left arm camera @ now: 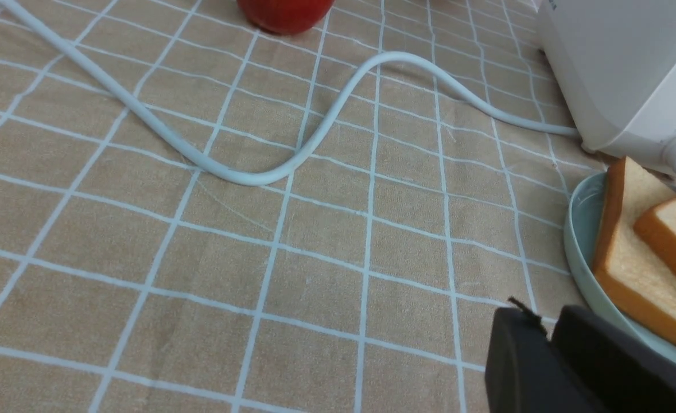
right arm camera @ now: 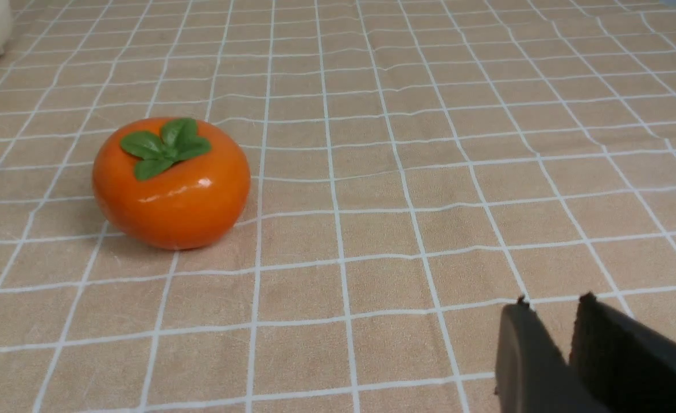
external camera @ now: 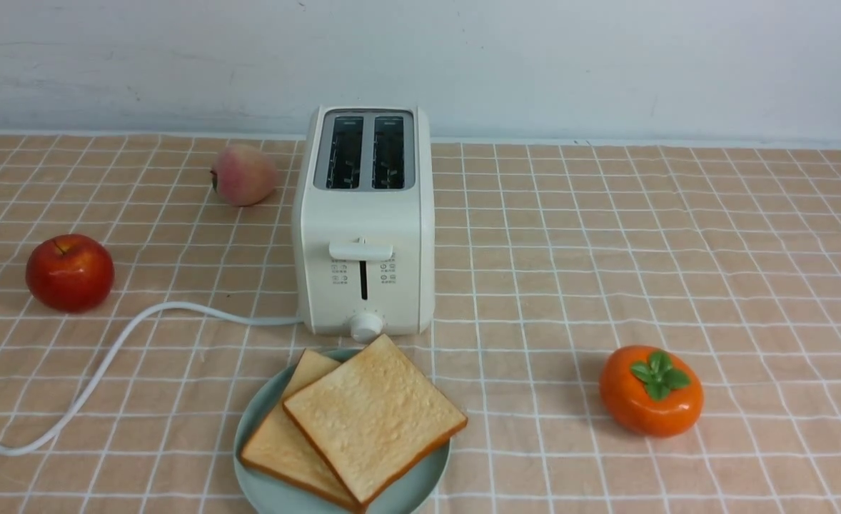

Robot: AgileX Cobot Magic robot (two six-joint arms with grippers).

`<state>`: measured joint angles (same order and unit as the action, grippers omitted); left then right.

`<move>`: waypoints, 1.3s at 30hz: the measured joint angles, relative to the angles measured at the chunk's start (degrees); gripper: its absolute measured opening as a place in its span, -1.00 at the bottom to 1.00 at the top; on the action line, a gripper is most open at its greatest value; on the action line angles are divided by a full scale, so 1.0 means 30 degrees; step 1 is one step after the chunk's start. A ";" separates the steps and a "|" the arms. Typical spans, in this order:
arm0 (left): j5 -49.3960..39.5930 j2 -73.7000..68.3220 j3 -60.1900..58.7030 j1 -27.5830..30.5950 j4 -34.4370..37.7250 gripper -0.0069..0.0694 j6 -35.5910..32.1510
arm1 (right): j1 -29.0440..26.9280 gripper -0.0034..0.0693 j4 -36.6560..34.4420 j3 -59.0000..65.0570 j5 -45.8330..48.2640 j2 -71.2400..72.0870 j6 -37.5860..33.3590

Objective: Take toasted bread from bread machine on light coffee tablecloth place on plate.

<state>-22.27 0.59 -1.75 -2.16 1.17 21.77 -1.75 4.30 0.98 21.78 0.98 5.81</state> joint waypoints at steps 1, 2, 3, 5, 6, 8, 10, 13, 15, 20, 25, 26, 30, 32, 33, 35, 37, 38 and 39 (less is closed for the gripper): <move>0.0000 0.0000 0.0000 0.0000 0.0000 -0.60 0.0000 | 0.0000 -0.53 -0.0059 0.0000 0.0000 0.0000 0.0000; -0.0006 0.0000 0.0000 0.0000 0.0000 -0.60 0.0000 | 0.0000 -0.52 -0.0080 0.0000 0.0000 0.0000 0.0000; -0.0006 0.0000 0.0000 0.0000 0.0000 -0.60 0.0000 | 0.0000 -0.52 -0.0080 0.0000 0.0000 0.0000 0.0000; -0.0023 0.0000 0.0000 0.0000 0.0000 -0.58 0.0000 | 0.0000 -0.51 -0.0097 0.0000 0.0000 0.0000 0.0000; -0.0041 0.0000 0.0000 0.0000 0.0000 -0.58 0.0000 | 0.0000 -0.51 -0.0097 0.0000 0.0000 0.0000 0.0000; -0.0042 0.0000 0.0000 0.0000 0.0000 -0.58 0.0000 | 0.0000 -0.50 -0.0130 0.0000 0.0000 0.0000 0.0000; -0.0042 0.0000 0.0000 0.0000 0.0000 -0.58 0.0000 | 0.0000 -0.50 -0.0130 0.0000 0.0000 0.0000 0.0000; -0.0042 0.0000 0.0000 0.0000 0.0000 -0.58 0.0000 | 0.0000 -0.49 -0.0138 -0.0006 0.0000 0.0000 0.0000; -0.0042 0.0000 0.0000 0.0000 0.0000 -0.58 0.0000 | 0.0000 -0.48 -0.0138 -0.0006 0.0000 0.0000 0.0000; -0.0042 0.0000 0.0000 0.0000 0.0000 -0.57 0.0000 | -0.0022 -0.46 -0.0138 -0.0006 0.0000 0.0000 0.0000; -0.0042 0.0000 0.0000 0.0000 0.0000 -0.55 0.0000 | -0.0022 -0.45 -0.0138 -0.0006 0.0000 0.0000 0.0000; -0.0042 0.0000 0.0000 0.0000 0.0000 -0.55 0.0000 | -0.0022 -0.45 -0.0138 -0.0006 0.0000 0.0000 0.0000; -0.0042 0.0000 0.0000 0.0000 0.0000 -0.53 0.0000 | -0.0022 -0.44 -0.0138 -0.0006 0.0000 0.0000 0.0000; -0.0042 0.0000 0.0000 0.0000 0.0000 -0.53 0.0000 | -0.0022 -0.43 -0.0138 -0.0006 0.0000 0.0000 0.0000; -0.0042 0.0000 0.0000 0.0000 0.0000 -0.53 0.0000 | -0.0022 -0.43 -0.0138 -0.0006 0.0000 0.0000 0.0000; -0.0042 0.0000 0.0000 0.0000 0.0000 -0.53 0.0000 | -0.0022 -0.42 -0.0138 -0.0006 0.0000 0.0000 0.0000; -0.0042 0.0000 0.0000 0.0000 0.0000 -0.52 0.0000 | -0.0022 -0.41 -0.0138 -0.0006 0.0000 0.0000 0.0000; -0.0042 0.0000 0.0000 0.0000 0.0000 -0.52 0.0000 | -0.0022 -0.41 -0.0138 -0.0006 0.0000 0.0000 0.0000; -0.0042 0.0000 0.0000 0.0000 0.0000 -0.52 0.0000 | -0.0022 -0.41 -0.0138 -0.0006 0.0000 0.0000 0.0000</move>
<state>-22.39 0.59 -1.75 -2.16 1.17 21.77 -1.82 3.89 0.96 21.78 0.98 5.81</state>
